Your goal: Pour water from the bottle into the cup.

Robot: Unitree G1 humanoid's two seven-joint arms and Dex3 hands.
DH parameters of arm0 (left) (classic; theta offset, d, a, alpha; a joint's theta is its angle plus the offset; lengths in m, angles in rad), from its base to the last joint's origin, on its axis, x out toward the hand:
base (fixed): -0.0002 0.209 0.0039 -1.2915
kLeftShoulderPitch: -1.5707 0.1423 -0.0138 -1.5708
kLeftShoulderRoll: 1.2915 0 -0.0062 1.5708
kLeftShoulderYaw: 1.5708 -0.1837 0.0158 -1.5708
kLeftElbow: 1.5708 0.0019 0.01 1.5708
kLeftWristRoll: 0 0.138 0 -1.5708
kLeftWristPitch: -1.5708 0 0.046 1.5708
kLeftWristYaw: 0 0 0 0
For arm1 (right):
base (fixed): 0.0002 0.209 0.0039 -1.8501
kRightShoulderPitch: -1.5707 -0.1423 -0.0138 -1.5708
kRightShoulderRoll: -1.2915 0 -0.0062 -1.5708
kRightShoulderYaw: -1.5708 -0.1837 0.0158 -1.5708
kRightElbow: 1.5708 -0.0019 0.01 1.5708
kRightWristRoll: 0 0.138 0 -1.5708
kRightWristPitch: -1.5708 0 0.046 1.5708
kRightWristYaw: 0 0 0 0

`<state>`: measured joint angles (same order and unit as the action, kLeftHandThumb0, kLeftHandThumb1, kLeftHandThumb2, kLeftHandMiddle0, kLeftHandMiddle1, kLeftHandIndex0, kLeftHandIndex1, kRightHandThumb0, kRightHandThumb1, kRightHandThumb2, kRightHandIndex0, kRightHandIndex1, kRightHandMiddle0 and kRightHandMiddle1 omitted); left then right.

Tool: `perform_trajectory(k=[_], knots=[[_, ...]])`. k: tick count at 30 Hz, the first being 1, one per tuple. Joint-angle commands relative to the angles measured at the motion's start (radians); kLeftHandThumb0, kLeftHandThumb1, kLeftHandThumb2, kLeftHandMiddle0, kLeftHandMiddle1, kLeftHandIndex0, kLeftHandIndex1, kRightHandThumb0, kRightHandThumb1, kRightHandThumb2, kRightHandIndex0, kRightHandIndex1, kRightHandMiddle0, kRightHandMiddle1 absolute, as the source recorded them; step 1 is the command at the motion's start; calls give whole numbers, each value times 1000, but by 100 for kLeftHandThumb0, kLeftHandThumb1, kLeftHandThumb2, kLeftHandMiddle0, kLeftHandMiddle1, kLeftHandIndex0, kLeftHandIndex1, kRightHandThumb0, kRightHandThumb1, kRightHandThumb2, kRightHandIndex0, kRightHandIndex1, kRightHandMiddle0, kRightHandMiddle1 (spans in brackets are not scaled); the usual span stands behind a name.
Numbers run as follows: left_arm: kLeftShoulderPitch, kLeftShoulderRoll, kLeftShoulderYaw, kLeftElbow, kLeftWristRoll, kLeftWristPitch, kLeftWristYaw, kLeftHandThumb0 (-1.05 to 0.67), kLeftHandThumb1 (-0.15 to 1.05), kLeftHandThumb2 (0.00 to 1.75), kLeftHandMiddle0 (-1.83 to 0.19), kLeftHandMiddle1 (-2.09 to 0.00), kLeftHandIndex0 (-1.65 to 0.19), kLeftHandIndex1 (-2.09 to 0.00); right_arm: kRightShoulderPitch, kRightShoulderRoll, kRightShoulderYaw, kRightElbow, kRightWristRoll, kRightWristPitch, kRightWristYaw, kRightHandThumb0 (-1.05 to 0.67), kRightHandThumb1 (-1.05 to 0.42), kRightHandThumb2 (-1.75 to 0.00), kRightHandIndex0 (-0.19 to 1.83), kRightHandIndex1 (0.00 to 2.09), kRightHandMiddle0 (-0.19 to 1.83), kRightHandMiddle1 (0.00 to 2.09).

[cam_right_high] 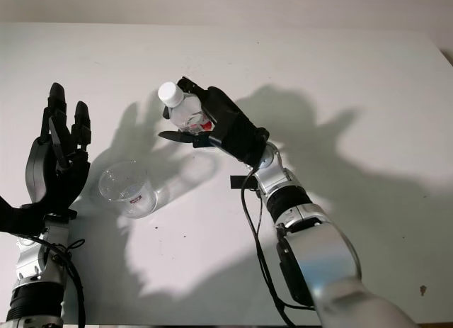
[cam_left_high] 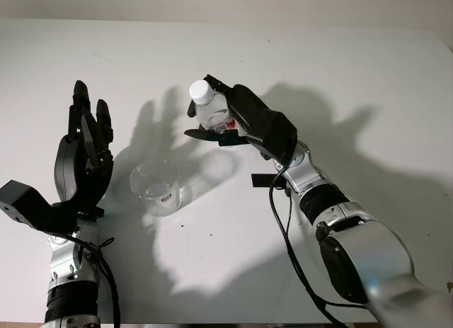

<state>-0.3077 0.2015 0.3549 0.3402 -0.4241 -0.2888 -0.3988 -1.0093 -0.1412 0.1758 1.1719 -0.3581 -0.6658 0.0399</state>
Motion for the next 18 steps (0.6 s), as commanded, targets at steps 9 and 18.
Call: perform_trajectory(k=[9,18], knots=[[27,-20,-9,-12,-8,9,0,-73,105,63,19,0,19,0,-200,-82,249,-58,-393,-71,-466,-40,-105,-22,124,209,99,209],[32,-31,-12,-17,-3,3,9,-73,105,64,19,0,19,0,-288,-73,394,-12,-545,-48,-663,-44,-105,-24,127,209,95,209]])
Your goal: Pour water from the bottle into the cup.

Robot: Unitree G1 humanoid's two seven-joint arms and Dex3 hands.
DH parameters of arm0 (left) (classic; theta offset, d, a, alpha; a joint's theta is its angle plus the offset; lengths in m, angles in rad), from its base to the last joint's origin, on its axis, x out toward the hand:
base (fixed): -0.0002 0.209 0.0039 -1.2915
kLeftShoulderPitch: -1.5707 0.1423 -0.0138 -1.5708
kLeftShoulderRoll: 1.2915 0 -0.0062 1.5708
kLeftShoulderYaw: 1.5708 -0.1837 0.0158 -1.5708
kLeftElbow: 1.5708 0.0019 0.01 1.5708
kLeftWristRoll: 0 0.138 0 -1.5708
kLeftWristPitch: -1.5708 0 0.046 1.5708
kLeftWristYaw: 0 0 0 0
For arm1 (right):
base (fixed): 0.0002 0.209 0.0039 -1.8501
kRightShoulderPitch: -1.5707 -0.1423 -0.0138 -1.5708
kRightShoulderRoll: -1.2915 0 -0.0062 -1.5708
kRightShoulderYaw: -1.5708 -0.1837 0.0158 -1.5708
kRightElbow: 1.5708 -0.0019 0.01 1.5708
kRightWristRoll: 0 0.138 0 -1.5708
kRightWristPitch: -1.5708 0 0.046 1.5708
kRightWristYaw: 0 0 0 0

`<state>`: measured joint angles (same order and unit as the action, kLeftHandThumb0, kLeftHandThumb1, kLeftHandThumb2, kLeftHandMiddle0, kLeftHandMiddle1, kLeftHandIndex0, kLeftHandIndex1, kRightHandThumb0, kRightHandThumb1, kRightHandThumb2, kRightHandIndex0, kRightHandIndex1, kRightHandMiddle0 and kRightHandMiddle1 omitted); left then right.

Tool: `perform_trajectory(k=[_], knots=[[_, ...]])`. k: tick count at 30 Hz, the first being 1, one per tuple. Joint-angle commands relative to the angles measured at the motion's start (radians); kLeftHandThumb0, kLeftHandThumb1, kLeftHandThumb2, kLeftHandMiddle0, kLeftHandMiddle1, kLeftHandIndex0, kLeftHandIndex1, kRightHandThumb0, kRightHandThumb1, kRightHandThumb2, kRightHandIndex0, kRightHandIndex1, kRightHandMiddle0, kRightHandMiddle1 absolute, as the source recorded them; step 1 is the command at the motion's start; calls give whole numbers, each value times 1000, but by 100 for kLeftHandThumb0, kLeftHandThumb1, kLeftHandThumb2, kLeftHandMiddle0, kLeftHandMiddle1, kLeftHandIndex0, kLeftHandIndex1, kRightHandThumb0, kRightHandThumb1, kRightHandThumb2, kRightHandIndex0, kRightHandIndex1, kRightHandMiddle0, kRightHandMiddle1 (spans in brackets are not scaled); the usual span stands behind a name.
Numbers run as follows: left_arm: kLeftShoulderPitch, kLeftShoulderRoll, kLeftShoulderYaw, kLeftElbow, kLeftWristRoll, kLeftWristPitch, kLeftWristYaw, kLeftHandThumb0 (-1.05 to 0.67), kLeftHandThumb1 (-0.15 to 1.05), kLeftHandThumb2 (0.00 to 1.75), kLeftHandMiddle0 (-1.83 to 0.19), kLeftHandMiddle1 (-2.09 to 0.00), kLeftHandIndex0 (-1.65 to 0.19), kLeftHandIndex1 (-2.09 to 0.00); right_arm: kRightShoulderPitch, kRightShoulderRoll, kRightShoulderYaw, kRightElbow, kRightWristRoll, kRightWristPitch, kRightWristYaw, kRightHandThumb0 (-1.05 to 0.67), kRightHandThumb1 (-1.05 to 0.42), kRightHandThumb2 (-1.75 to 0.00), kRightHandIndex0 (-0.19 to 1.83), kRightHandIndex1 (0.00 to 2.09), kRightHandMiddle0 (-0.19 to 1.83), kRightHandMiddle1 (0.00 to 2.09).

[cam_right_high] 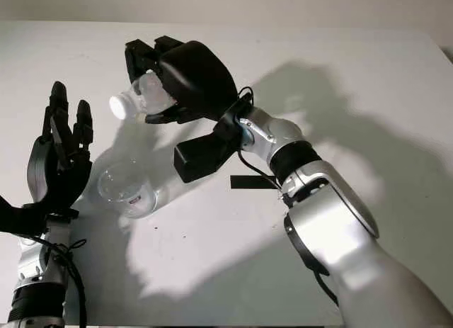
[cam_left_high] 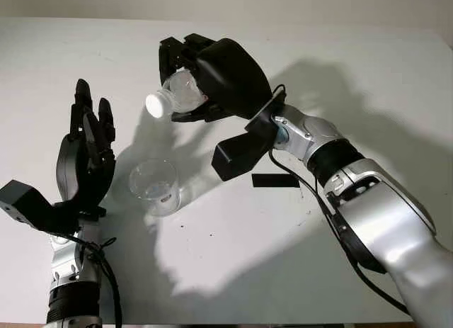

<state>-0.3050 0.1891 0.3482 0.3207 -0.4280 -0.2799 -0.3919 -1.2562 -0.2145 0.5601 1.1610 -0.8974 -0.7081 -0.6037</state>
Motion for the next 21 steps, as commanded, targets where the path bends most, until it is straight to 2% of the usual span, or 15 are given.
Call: perform_trajectory(k=[1,5,9,13,17,18,20,21], knots=[[31,-20,-6,1,1,-6,5,-73,105,64,19,0,19,0,-47,1,21,2,-16,-9,-38,-45,-105,-25,127,209,94,209],[31,-25,-7,4,9,-15,14,-72,105,64,19,0,19,0,-65,3,56,11,-39,-20,-90,-46,-105,-25,131,209,94,209],[31,-30,-6,9,8,-22,11,-73,105,64,19,0,19,0,-83,-13,127,-6,-120,-24,-213,-44,-105,-16,127,209,94,209],[31,-38,-6,7,7,-19,21,-74,105,62,19,0,19,0,-94,-20,168,-22,-171,-49,-333,-46,-105,-25,127,209,95,209],[30,-43,-8,8,5,-15,23,-74,105,61,19,0,19,0,-106,-32,216,-51,-236,-46,-465,-45,-105,-20,134,209,96,209],[30,-42,-9,8,7,-16,24,-74,105,61,19,0,19,0,-109,-35,225,-57,-248,-50,-487,-46,-105,-19,133,209,93,209],[30,-42,-10,8,13,-17,29,-74,105,61,19,0,19,0,-116,-42,249,-68,-278,-47,-537,-47,-104,-10,127,209,62,204],[30,-43,-10,7,14,-17,32,-74,105,61,19,0,19,0,-121,-44,264,-71,-298,-42,-570,-48,-104,-8,125,209,60,199]])
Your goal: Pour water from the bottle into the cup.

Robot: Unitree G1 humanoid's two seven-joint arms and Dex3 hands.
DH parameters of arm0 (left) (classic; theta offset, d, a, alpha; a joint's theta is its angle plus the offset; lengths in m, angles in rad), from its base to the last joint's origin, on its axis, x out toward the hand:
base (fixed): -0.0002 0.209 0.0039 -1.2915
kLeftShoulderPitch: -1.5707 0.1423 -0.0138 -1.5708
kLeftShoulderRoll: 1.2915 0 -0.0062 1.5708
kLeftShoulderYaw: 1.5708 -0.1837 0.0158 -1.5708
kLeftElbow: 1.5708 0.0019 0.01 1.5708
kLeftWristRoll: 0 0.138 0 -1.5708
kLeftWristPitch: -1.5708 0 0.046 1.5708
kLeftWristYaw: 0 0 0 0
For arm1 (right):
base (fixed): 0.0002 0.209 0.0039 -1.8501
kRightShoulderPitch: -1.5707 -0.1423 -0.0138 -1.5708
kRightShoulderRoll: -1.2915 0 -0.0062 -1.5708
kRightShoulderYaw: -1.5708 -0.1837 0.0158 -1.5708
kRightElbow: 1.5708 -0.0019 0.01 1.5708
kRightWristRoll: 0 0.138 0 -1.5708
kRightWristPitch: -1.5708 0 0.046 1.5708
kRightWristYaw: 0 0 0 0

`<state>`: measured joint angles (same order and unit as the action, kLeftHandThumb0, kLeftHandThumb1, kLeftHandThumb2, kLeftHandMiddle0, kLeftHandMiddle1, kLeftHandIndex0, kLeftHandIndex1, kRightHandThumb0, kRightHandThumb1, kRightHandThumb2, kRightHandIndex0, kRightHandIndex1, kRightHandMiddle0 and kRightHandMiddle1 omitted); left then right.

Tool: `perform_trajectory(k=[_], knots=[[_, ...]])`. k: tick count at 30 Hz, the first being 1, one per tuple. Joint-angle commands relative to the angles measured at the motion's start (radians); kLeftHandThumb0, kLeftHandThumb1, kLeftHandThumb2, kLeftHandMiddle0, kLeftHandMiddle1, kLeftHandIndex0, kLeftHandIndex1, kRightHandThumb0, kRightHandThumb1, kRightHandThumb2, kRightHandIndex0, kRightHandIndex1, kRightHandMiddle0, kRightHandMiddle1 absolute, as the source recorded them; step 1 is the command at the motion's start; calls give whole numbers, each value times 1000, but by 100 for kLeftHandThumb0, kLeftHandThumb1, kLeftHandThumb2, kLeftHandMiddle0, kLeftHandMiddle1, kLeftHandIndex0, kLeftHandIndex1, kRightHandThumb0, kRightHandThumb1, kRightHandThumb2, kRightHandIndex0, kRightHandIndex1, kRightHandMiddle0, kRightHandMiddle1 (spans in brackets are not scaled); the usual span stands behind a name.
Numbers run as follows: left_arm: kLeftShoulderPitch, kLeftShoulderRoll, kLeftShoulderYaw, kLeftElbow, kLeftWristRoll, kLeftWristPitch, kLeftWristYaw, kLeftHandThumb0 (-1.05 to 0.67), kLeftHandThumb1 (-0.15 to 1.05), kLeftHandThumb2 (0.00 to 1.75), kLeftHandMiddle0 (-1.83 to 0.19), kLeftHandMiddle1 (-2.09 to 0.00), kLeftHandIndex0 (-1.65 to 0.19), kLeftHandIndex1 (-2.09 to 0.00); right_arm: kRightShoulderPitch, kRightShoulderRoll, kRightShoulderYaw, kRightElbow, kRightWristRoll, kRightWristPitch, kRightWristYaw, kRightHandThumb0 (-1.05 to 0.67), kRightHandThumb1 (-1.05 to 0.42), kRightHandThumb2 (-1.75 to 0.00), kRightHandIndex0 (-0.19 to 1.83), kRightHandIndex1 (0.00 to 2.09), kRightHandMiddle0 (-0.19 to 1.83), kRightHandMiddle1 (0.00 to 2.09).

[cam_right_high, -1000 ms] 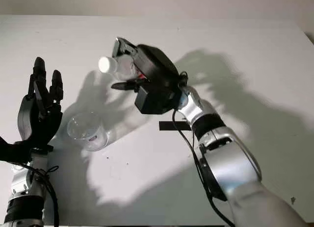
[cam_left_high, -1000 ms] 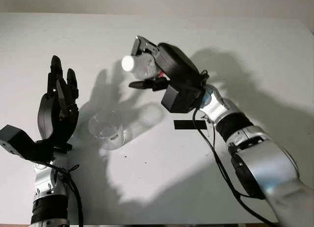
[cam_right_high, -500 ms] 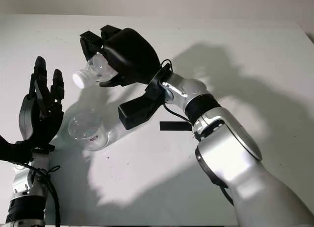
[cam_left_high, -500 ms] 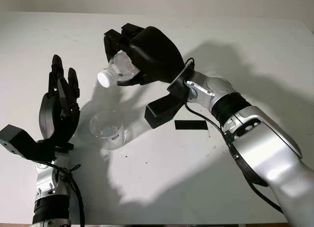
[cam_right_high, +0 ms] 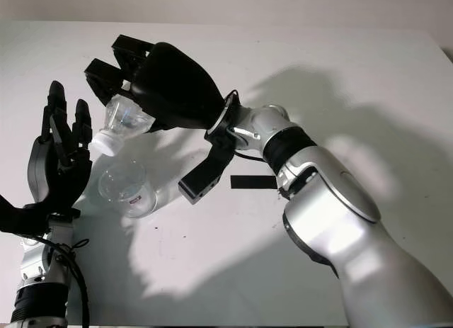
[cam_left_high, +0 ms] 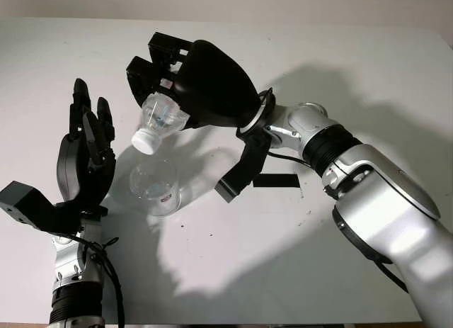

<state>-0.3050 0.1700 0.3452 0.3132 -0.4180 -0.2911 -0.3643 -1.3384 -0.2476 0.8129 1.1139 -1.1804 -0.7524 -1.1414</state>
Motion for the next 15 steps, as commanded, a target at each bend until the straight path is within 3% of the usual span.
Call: perform_trajectory(k=[1,4,14,15], knots=[[31,-23,-8,16,6,-10,5,-75,105,61,19,0,19,0,-44,-12,26,-25,-31,7,-58,-48,-103,-6,123,209,57,190],[32,-23,-8,17,5,-14,5,-74,105,61,19,0,19,0,-57,-13,69,-27,-85,42,-129,-47,-99,-5,120,209,57,161],[33,-16,-10,14,4,-17,0,-74,105,62,19,0,19,0,-85,-17,160,-37,-178,129,-192,-50,-105,-10,119,209,50,170],[32,-16,-10,15,4,-16,1,-73,105,62,19,0,19,0,-84,-14,163,-36,-180,138,-195,-50,-105,-11,121,209,51,180]])
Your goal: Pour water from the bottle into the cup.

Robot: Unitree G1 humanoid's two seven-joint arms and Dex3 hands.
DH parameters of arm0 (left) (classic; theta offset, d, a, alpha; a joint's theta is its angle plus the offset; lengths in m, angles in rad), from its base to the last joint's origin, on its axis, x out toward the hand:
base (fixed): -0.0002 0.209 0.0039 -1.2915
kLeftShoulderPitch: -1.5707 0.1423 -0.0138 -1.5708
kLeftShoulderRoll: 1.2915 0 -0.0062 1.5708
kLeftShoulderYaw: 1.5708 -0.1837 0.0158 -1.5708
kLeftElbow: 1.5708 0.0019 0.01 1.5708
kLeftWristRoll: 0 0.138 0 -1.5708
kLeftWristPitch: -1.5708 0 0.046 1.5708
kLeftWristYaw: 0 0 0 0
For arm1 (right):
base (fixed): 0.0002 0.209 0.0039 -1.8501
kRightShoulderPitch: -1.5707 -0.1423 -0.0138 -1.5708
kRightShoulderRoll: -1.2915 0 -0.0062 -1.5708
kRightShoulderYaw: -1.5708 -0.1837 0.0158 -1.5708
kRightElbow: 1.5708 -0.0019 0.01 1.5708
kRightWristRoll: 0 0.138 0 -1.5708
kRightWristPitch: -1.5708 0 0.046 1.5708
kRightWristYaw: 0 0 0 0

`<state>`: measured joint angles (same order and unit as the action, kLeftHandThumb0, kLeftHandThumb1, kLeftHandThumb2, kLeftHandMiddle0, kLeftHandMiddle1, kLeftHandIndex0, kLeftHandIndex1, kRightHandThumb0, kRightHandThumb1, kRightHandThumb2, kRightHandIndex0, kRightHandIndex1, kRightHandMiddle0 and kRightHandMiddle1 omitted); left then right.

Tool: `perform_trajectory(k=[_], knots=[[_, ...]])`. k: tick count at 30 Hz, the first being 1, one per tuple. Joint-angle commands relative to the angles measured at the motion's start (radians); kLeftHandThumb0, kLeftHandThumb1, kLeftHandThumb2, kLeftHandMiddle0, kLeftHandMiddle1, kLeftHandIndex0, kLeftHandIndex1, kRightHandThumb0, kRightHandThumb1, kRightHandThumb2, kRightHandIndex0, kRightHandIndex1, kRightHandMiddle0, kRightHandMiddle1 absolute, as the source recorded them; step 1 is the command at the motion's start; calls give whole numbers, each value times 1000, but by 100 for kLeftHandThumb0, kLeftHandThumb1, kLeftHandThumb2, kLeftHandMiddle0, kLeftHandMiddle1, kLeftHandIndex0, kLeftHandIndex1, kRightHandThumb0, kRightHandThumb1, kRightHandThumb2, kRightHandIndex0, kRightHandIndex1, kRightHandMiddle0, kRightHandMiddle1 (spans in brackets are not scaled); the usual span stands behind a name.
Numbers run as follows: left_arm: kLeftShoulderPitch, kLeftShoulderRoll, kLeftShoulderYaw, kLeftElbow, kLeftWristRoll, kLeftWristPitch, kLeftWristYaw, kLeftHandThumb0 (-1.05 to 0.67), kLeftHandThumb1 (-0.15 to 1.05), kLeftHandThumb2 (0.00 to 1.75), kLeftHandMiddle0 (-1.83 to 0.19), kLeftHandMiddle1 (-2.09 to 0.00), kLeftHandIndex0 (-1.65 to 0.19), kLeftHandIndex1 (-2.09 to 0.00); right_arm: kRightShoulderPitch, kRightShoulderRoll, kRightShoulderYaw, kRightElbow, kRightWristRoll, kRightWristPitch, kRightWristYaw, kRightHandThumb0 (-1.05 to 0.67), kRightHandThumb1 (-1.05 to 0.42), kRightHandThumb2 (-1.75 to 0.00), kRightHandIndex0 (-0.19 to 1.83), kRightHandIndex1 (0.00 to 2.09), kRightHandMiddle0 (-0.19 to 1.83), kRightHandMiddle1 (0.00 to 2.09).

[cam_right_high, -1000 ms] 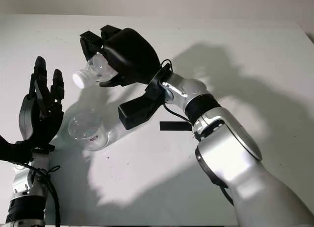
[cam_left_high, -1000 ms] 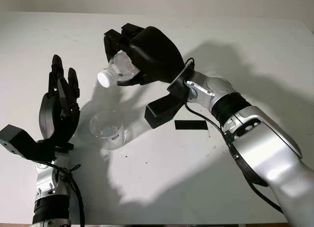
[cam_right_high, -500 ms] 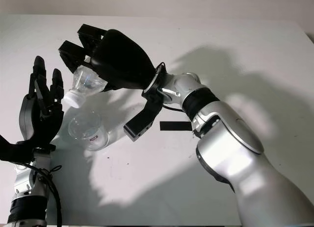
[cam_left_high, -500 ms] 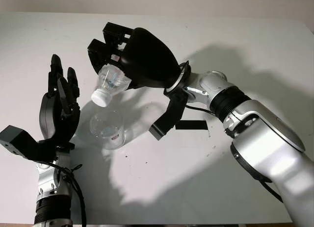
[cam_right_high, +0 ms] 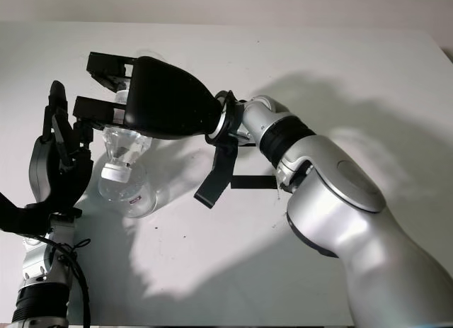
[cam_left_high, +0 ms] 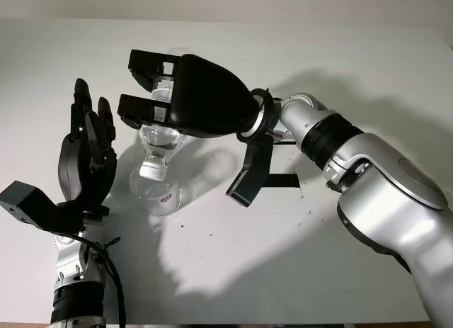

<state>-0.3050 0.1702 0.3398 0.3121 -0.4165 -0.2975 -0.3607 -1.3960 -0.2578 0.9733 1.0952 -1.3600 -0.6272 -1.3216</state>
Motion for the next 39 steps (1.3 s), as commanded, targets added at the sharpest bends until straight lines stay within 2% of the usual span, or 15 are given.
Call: perform_trajectory(k=[1,4,9,12,13,14,19,24,26,27,28,29,32,35,39], knots=[[31,-17,-4,16,1,-8,-1,-73,105,62,19,0,19,0,-24,-2,6,-17,-1,23,-17,-49,-105,-11,123,209,52,187],[27,-17,-4,20,2,-9,0,-74,105,62,19,0,19,0,-20,1,16,-16,-4,49,-16,-48,-105,-12,125,209,50,192],[22,-16,-3,27,-1,-9,-4,-74,105,62,19,0,19,0,-13,6,12,-11,12,59,-2,-48,-103,-6,118,209,43,156],[21,-15,-1,29,-2,-13,-7,-73,105,62,19,0,19,0,-11,13,10,-2,16,75,-13,-47,-104,-7,120,209,48,166],[21,-15,-1,28,-2,-13,-6,-73,105,62,19,0,19,0,-11,15,11,-1,14,84,-17,-48,-105,-9,123,209,49,180],[24,-15,-1,24,-3,-12,-6,-73,105,62,19,0,19,0,-10,15,12,-1,14,90,-19,-48,-105,-9,124,209,49,185],[29,-16,-2,15,-8,-9,-12,-73,105,63,19,0,19,0,-10,13,17,-6,10,109,-20,-48,-105,-11,125,209,46,189],[32,-17,-2,16,-9,-8,-11,-74,105,62,19,0,19,0,-4,5,-2,-8,40,84,13,-49,-103,-7,121,209,41,166],[32,-17,-2,18,-5,-12,-9,-74,105,62,19,0,19,0,13,8,-58,10,132,-3,53,-49,-101,-6,119,209,44,157],[33,-16,-2,20,-4,-15,-11,-73,105,62,19,0,19,0,25,9,-100,20,201,-57,106,-49,-103,-6,119,209,44,167],[34,-17,-2,18,-3,-14,-9,-73,105,63,19,0,19,0,39,9,-144,29,271,-99,161,-47,-104,-13,121,209,51,188],[35,-17,-2,17,-4,-12,-9,-73,105,63,19,0,19,0,50,8,-187,36,337,-135,212,-44,-104,-21,125,209,73,201],[37,-16,-1,18,-8,-12,-15,-73,105,63,19,0,19,0,88,-2,-321,47,544,-212,441,-40,-105,-25,133,209,109,208],[39,-16,0,18,-7,-14,-15,-73,105,63,19,0,19,0,144,2,-460,49,758,-234,698,-40,-105,-28,128,209,109,209],[40,-13,2,18,-10,-8,-18,-74,105,62,19,0,19,0,245,8,-627,10,1040,-198,1069,-36,-105,-35,120,209,92,209]])
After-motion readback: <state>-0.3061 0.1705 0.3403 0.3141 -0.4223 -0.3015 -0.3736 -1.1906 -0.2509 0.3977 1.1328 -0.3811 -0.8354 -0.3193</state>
